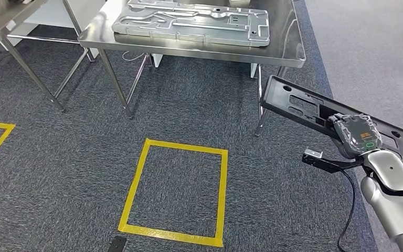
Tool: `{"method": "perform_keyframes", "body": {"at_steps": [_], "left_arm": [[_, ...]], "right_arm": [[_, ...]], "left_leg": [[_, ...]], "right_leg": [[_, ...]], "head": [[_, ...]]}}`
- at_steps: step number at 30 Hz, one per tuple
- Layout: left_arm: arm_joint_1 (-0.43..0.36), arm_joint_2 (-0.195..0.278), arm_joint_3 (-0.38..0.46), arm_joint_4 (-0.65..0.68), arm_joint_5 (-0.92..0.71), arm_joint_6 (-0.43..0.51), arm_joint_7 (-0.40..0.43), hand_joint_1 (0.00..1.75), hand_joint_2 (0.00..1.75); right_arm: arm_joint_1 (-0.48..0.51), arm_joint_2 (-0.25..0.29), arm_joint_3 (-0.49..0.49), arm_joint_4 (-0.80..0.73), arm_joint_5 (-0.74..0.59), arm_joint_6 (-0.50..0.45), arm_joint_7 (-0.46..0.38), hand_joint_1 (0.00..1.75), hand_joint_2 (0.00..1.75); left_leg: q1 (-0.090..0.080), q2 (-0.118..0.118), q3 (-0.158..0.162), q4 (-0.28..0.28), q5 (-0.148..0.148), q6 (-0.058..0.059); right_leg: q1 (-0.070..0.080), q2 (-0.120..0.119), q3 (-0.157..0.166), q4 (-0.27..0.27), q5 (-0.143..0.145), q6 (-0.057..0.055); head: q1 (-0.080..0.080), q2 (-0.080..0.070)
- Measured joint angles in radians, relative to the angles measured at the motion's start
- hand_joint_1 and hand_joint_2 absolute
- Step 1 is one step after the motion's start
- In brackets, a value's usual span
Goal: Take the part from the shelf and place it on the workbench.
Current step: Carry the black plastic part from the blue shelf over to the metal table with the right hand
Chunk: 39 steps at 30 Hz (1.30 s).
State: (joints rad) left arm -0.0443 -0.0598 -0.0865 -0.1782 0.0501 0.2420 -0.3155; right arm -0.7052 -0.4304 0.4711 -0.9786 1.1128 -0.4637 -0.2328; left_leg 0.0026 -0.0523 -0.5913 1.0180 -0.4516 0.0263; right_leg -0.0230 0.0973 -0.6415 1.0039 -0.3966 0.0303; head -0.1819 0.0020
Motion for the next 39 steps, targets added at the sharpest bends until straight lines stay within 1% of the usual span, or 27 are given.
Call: {"method": "perform_keyframes", "body": {"at_steps": [7,9,11,12,13,14,15,16,17,18,19,20,21,22,23,24,25,26,27,28,31,34,36,38,39], "left_arm": [[0.003,0.000,0.027,0.000,0.013,0.002,-0.008,0.00,1.75],[0.002,0.000,0.032,0.000,0.021,-0.007,-0.007,0.00,1.75],[0.002,0.000,0.037,0.000,0.027,-0.013,-0.010,0.00,1.75],[0.002,0.000,0.039,0.000,0.026,-0.014,-0.011,0.00,1.75],[0.002,0.000,0.040,0.000,0.025,-0.014,-0.011,0.00,1.75],[0.002,-0.001,0.041,0.000,0.024,-0.014,-0.012,0.00,1.75],[0.003,-0.001,0.042,0.000,0.022,-0.014,-0.012,0.00,1.75],[0.004,-0.001,0.042,0.000,0.020,-0.015,-0.011,0.00,1.75],[0.005,-0.001,0.042,0.000,0.019,-0.015,-0.010,0.00,1.75],[0.005,-0.001,0.042,0.000,0.017,-0.016,-0.008,0.00,1.75],[0.006,-0.001,0.042,0.000,0.015,-0.018,-0.004,0.00,1.75],[0.005,-0.001,0.042,0.000,0.011,-0.019,0.001,0.00,1.75],[0.004,-0.001,0.042,0.000,0.008,-0.019,0.008,0.00,1.75],[0.002,-0.001,0.042,0.000,0.006,-0.019,0.014,0.00,1.75],[-0.002,0.000,0.042,0.000,0.005,-0.018,0.020,0.00,1.75],[-0.005,0.002,0.043,0.000,0.005,-0.018,0.024,0.00,1.75],[-0.009,0.003,0.043,0.000,0.005,-0.017,0.028,0.00,1.75],[-0.011,0.004,0.043,0.000,0.005,-0.016,0.031,0.00,1.75],[-0.011,0.004,0.043,0.000,0.005,-0.017,0.034,0.00,1.75],[-0.010,0.004,0.043,0.000,0.005,-0.017,0.035,0.00,1.75],[-0.008,0.004,0.043,0.000,0.005,-0.018,0.037,0.00,1.75],[-0.008,0.004,0.044,0.000,0.005,-0.018,0.037,0.00,1.75],[-0.008,0.004,0.045,0.000,0.005,-0.018,0.037,0.00,1.75],[-0.009,0.004,0.045,0.000,0.005,-0.018,0.037,0.00,1.75],[-0.009,0.004,0.045,0.000,0.005,-0.017,0.037,0.00,1.75]], "right_arm": [[0.000,0.018,-0.001,0.011,0.017,-0.015,-0.011,1.75,1.75],[-0.002,0.023,-0.001,0.016,0.019,-0.017,-0.014,1.75,1.75],[-0.008,0.029,-0.001,0.022,0.023,-0.018,-0.017,1.75,1.75],[-0.015,0.031,-0.001,0.025,0.028,-0.014,-0.018,1.75,1.75],[-0.026,0.032,-0.001,0.027,0.034,-0.005,-0.017,1.75,1.75],[-0.043,0.033,-0.001,0.029,0.040,0.011,-0.014,1.75,1.75],[-0.068,0.033,-0.001,0.032,0.046,0.035,-0.008,1.75,1.75],[-0.101,0.034,0.000,0.035,0.052,0.064,-0.001,1.75,1.75],[-0.140,0.035,0.001,0.041,0.062,0.099,0.005,1.75,1.75],[-0.185,0.036,0.005,0.050,0.073,0.138,0.011,1.75,1.75],[-0.232,0.039,0.010,0.062,0.084,0.175,0.016,1.75,1.75],[-0.282,0.045,0.018,0.078,0.094,0.211,0.018,1.75,1.75],[-0.333,0.053,0.028,0.096,0.102,0.241,0.019,1.75,1.75],[-0.383,0.064,0.038,0.116,0.109,0.265,0.020,1.75,1.75],[-0.431,0.076,0.049,0.138,0.114,0.282,0.020,1.75,1.75],[-0.476,0.089,0.061,0.159,0.118,0.293,0.021,1.75,1.75],[-0.513,0.102,0.072,0.178,0.121,0.300,0.022,1.75,1.75],[-0.539,0.114,0.081,0.194,0.123,0.303,0.023,1.75,1.75],[-0.557,0.125,0.090,0.210,0.123,0.303,0.024,1.75,1.75],[-0.567,0.134,0.096,0.222,0.123,0.303,0.025,1.75,1.75],[-0.583,0.151,0.110,0.252,0.119,0.295,0.025,1.75,1.75],[-0.594,0.157,0.120,0.275,0.114,0.286,0.021,1.75,1.75],[-0.603,0.159,0.125,0.290,0.112,0.283,0.019,1.75,1.75],[-0.608,0.160,0.128,0.300,0.109,0.281,0.017,1.75,1.75],[-0.608,0.160,0.129,0.304,0.108,0.278,0.016,1.75,1.75]], "left_leg": [[0.001,-0.001,0.000,-0.001,0.001,-0.002],[-0.003,0.000,-0.001,0.001,-0.001,0.003],[-0.006,0.001,-0.002,-0.003,-0.004,0.013],[-0.004,0.003,0.004,-0.010,-0.005,0.018],[-0.001,0.006,0.010,-0.017,-0.003,0.022],[0.001,0.010,0.019,-0.021,-0.001,0.026],[0.002,0.016,0.026,-0.023,0.003,0.027],[0.002,0.023,0.028,-0.023,0.005,0.027],[0.002,0.029,0.029,-0.022,0.005,0.026],[0.003,0.036,0.029,-0.021,0.004,0.023],[0.006,0.041,0.030,-0.020,0.002,0.019],[0.010,0.045,0.031,-0.018,-0.002,0.013],[0.016,0.049,0.033,-0.014,-0.007,0.005],[0.023,0.052,0.036,-0.008,-0.014,-0.006],[0.028,0.054,0.036,-0.001,-0.021,-0.018],[0.030,0.056,0.033,0.006,-0.028,-0.029],[0.030,0.058,0.031,0.010,-0.033,-0.040],[0.029,0.059,0.029,0.012,-0.037,-0.049],[0.029,0.059,0.029,0.012,-0.040,-0.053],[0.029,0.059,0.032,0.009,-0.040,-0.052],[0.030,0.059,0.039,-0.005,-0.035,-0.043],[0.029,0.061,0.045,-0.019,-0.034,-0.042],[0.030,0.063,0.047,-0.022,-0.034,-0.042],[0.031,0.064,0.047,-0.023,-0.033,-0.043],[0.031,0.064,0.048,-0.023,-0.033,-0.045]], "right_leg": [[0.001,-0.002,-0.002,0.003,0.000,0.000],[-0.003,-0.001,-0.001,0.000,0.001,0.004],[-0.006,0.001,0.000,0.004,0.009,0.011],[-0.004,0.001,-0.001,0.011,0.013,0.014],[-0.002,-0.011,-0.004,0.021,0.013,0.016],[0.000,-0.029,-0.011,0.039,0.002,0.016],[0.000,-0.049,-0.027,0.070,-0.022,0.017],[-0.001,-0.070,-0.052,0.119,-0.053,0.019],[-0.003,-0.081,-0.084,0.181,-0.085,0.022],[-0.006,-0.085,-0.115,0.239,-0.109,0.027],[-0.011,-0.088,-0.135,0.273,-0.117,0.031],[-0.016,-0.090,-0.138,0.272,-0.105,0.035],[-0.022,-0.093,-0.121,0.234,-0.075,0.041],[-0.029,-0.096,-0.091,0.167,-0.037,0.048],[-0.031,-0.097,-0.065,0.106,-0.015,0.055],[-0.030,-0.098,-0.046,0.063,-0.006,0.052],[-0.028,-0.097,-0.039,0.042,-0.005,0.042],[-0.024,-0.097,-0.039,0.044,-0.011,0.027],[-0.024,-0.098,-0.039,0.045,-0.007,0.012],[-0.024,-0.097,-0.039,0.045,-0.001,0.006],[-0.024,-0.095,-0.041,0.045,-0.002,-0.002],[-0.021,-0.095,-0.041,0.045,-0.005,-0.014],[-0.019,-0.093,-0.041,0.045,-0.006,-0.018],[-0.017,-0.092,-0.040,0.045,-0.007,-0.019],[-0.016,-0.092,-0.040,0.045,-0.007,-0.019]], "head": [[0.000,0.000],[0.000,0.000],[0.000,0.000],[0.000,0.000],[0.000,0.000],[0.000,0.000],[0.000,0.000],[0.000,0.000],[0.000,0.000],[0.000,0.000],[0.000,0.000],[0.000,0.000],[0.000,0.000],[0.000,0.000],[0.001,0.000],[0.001,0.000],[0.001,0.000],[0.001,0.000],[0.001,0.000],[0.000,0.000],[0.000,0.000],[0.000,0.000],[0.000,0.000],[0.000,0.000],[0.000,0.000]]}}
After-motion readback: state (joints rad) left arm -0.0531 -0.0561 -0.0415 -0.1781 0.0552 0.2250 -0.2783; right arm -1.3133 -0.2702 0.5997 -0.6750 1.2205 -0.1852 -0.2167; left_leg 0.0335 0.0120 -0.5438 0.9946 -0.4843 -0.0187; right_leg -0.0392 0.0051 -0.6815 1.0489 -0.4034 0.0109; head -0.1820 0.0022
